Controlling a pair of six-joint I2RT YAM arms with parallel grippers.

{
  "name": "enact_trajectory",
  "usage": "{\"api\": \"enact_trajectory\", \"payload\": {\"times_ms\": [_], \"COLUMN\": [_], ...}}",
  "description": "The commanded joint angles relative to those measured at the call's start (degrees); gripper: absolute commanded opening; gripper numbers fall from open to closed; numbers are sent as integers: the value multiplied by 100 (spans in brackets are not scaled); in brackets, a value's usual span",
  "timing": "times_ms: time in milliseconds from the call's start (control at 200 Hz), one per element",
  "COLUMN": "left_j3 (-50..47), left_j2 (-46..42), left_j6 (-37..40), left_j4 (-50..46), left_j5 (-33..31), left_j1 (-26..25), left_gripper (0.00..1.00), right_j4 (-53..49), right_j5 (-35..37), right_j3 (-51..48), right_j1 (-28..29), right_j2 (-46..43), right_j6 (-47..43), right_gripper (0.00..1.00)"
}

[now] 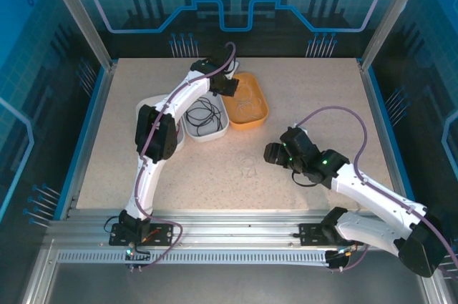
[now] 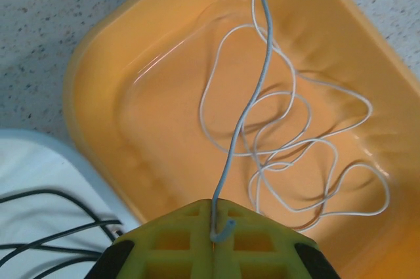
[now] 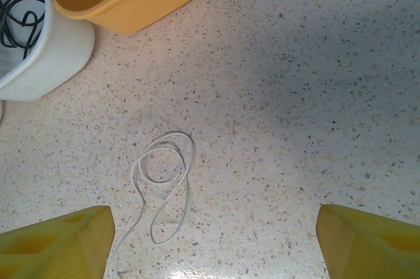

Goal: Untangle the cables

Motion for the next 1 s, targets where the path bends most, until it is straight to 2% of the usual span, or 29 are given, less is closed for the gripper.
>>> {"api": "enact_trajectory", "payload": {"times_ms": [0, 60, 195, 300, 470, 655, 700, 760, 845, 916, 996], "left_j3": [181, 225, 245, 279, 387, 332, 187, -126, -617, -1083, -1775], "left_j2": [15, 10, -4, 18, -6, -274, -452, -756, -1277, -1747, -2320], "left_j6": [242, 317, 461, 488, 495, 386, 342, 276, 212, 155, 49], "left_j4": [-429, -530, -575, -526, -537, -463, -366, -125, 175, 442, 817], "left_j5": [-341, -330, -324, -233, -172, 76, 95, 84, 18, -91, -257], "left_j1": [-17, -59, -234, -346, -469, -506, -508, -506, -506, -506, -497], "left_gripper": [0, 2, 25, 36, 42, 53, 58, 71, 83, 98, 99], "right_j4": [-3, 30, 94, 123, 109, 82, 66, 69, 64, 45, -18], "right_j5": [39, 30, 4, -26, -41, -41, -53, -76, -67, -26, 44], "right_j3": [-87, -96, -96, -88, -137, -139, -133, -125, -98, -41, 64], "right_j1": [-53, -50, -56, -50, -55, -50, -53, -40, 5, 57, 143], "right_j2": [-32, -13, 40, 58, -8, -31, -17, 20, 89, 181, 343], "right_j6": [35, 34, 15, 8, 28, 2, -10, -11, -11, -24, -44], "right_gripper": [81, 81, 81, 81, 81, 82, 82, 82, 81, 80, 80]}}
